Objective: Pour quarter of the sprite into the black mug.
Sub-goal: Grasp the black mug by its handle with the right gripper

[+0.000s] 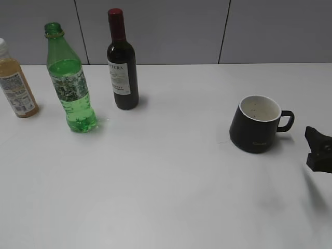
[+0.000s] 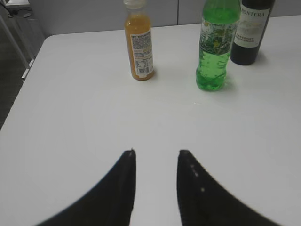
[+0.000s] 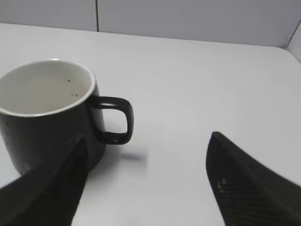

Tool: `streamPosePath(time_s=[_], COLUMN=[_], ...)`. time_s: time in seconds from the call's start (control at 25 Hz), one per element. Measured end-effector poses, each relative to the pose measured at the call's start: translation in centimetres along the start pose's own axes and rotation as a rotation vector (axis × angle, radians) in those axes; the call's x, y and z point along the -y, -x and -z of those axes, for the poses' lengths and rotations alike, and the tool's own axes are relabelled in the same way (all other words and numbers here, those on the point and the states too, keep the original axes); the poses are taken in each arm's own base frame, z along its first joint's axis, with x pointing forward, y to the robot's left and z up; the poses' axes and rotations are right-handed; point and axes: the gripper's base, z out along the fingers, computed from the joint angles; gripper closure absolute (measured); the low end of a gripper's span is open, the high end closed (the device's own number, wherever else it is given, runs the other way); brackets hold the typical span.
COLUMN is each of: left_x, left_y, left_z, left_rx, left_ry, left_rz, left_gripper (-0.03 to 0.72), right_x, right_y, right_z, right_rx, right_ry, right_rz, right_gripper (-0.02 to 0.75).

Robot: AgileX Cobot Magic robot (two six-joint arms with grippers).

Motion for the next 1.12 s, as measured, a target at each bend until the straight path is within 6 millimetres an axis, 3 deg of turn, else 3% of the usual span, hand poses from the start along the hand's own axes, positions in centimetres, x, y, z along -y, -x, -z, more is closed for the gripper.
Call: streamPosePath(time_s=[0.48,1.12], left_x=[0.0,0.0], left_y=[0.0,0.0], left_z=[0.0,0.0], left_rx=[0.0,0.0], left_ry=[0.0,0.0], left_rz=[0.0,0.0], left_gripper=[0.452,0.452], right_x=[-0.2,-0.2], right_y=[-0.6,-1.8], right_z=[-1.2,-4.4], right_rx=[-0.032,-0.078], right_ry=[-0.001,-0.044], right_rz=[0.0,-0.01], right_gripper=[0.145,0.145])
